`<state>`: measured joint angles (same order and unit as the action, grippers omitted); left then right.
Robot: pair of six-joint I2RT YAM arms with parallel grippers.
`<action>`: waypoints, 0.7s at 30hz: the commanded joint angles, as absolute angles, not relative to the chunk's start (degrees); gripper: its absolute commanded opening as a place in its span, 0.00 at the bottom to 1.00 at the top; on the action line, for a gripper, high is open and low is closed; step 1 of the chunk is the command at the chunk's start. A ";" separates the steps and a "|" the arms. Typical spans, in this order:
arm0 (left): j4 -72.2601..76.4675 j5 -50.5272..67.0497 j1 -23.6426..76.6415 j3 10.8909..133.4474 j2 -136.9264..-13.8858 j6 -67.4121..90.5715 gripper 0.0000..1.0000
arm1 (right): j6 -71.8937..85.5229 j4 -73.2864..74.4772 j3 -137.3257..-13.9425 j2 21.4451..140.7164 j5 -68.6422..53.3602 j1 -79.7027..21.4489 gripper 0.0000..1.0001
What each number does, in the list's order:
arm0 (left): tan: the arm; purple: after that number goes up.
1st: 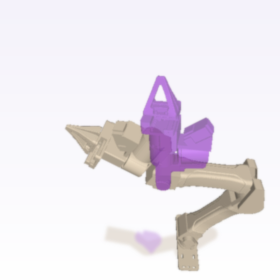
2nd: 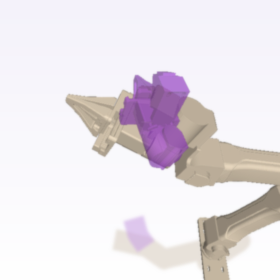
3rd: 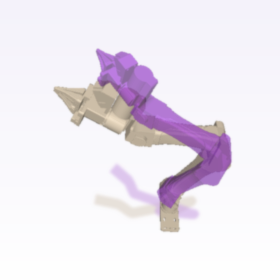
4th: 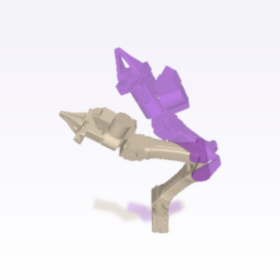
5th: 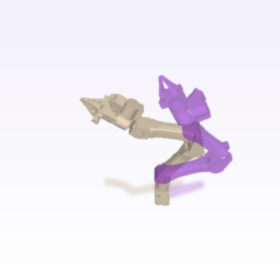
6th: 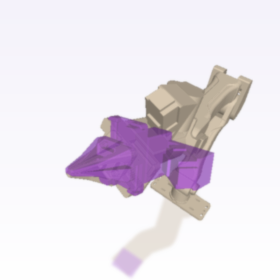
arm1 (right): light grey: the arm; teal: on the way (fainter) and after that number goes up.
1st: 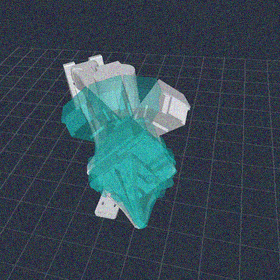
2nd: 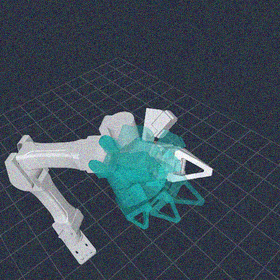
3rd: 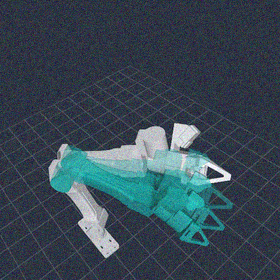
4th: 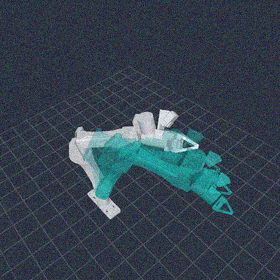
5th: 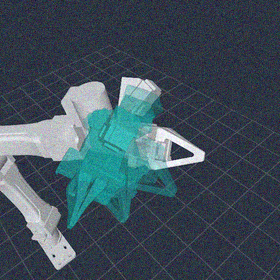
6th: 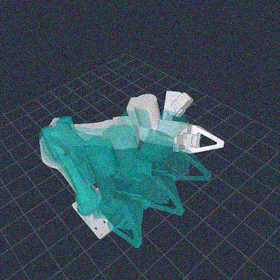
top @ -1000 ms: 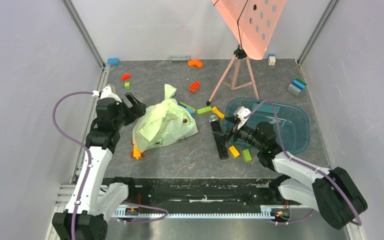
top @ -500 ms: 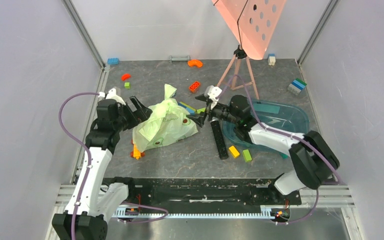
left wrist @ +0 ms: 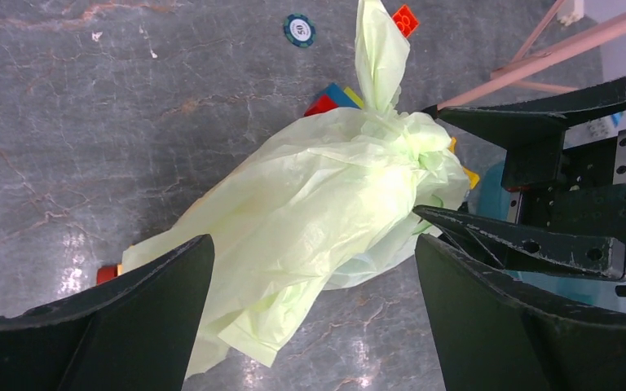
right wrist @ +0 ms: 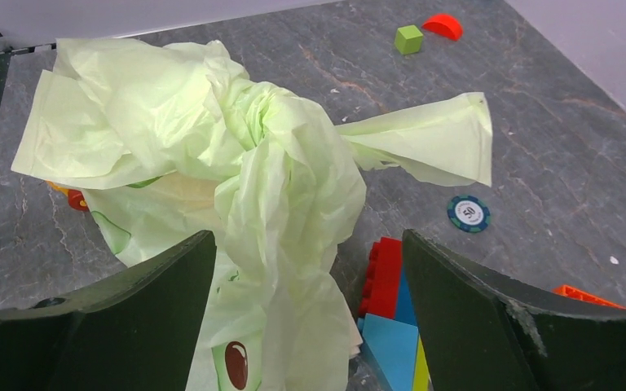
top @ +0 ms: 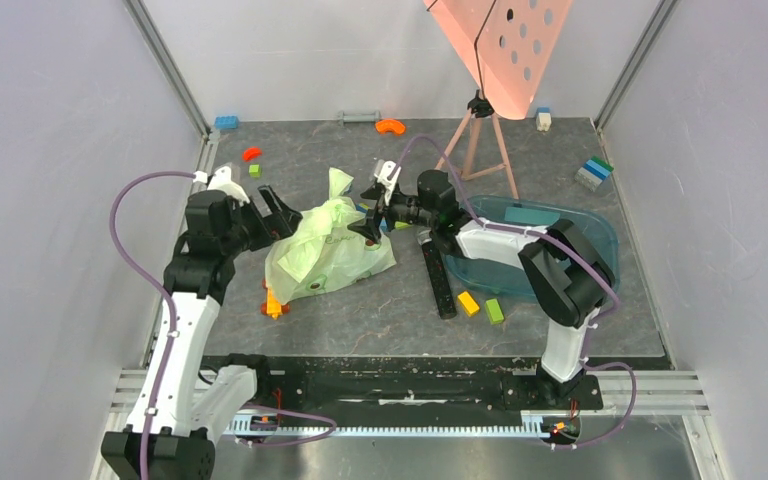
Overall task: Take the fake fruits out of the plastic bag
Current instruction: Untie the plastic bag at the center of the board.
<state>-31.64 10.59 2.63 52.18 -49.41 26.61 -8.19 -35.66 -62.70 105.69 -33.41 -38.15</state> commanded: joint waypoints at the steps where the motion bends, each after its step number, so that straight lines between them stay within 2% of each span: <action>1: -32.42 10.28 2.51 55.84 -51.56 19.28 1.00 | -8.18 -35.85 -65.93 107.44 -34.65 -38.84 0.85; 14: -31.31 16.01 2.53 54.37 -55.72 17.26 1.00 | -8.00 -35.81 -63.60 106.41 -33.41 -39.57 0.49; 16: -30.36 18.52 2.54 53.95 -55.92 17.47 1.00 | -7.92 -36.28 -62.16 105.29 -32.38 -39.73 0.39; 18: -29.61 20.95 2.55 53.53 -56.17 17.56 1.00 | -7.61 -35.82 -61.41 104.50 -31.54 -39.73 0.22; 21: -29.27 23.53 2.55 53.14 -56.75 17.45 0.99 | -7.47 -33.62 -61.48 103.74 -30.65 -39.73 0.11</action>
<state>-32.23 17.17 2.63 53.91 -56.18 19.42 -7.68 -34.48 -61.71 106.89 -32.49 -39.48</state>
